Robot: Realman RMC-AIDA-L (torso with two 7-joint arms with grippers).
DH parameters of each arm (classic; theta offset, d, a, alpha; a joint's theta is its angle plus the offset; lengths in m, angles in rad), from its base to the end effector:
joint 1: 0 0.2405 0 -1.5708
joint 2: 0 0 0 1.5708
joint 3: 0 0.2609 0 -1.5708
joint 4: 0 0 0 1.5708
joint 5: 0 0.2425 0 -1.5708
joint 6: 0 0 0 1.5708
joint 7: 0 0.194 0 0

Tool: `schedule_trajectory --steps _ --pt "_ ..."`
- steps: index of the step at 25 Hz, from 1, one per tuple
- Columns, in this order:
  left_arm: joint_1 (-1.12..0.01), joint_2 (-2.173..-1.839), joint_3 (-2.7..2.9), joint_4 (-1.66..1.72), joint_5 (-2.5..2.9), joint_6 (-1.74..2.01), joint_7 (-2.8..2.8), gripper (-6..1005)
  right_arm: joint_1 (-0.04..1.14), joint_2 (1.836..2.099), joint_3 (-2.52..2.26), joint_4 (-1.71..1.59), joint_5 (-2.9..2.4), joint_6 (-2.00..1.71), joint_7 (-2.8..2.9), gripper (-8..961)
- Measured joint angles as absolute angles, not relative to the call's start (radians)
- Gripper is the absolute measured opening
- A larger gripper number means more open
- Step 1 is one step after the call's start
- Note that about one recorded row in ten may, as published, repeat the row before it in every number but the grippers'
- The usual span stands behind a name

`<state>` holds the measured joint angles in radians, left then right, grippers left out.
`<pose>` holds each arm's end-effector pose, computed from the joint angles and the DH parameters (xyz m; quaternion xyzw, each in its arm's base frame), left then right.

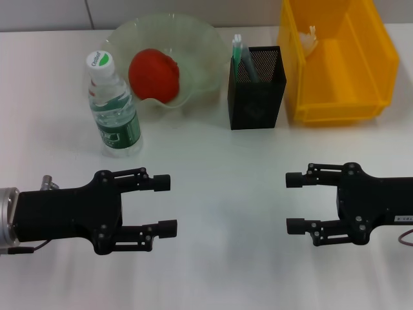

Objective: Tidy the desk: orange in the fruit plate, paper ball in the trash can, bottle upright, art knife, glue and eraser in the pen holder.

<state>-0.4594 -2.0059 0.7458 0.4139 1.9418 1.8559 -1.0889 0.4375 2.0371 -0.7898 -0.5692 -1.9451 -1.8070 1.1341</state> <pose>-0.2727 0.2875 -0.0510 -0.9346 -0.1436 -0.3253 0.0069 0.2717 0.3013 -0.0492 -0.9513 0.1205 0.2822 0.0282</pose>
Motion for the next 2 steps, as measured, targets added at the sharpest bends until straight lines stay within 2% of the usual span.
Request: schedule_trajectory --steps 2 --pt "-0.459 -2.006 0.746 0.414 1.942 1.856 -1.088 769 0.438 2.037 -0.792 -0.569 -1.945 -1.807 1.135 766"
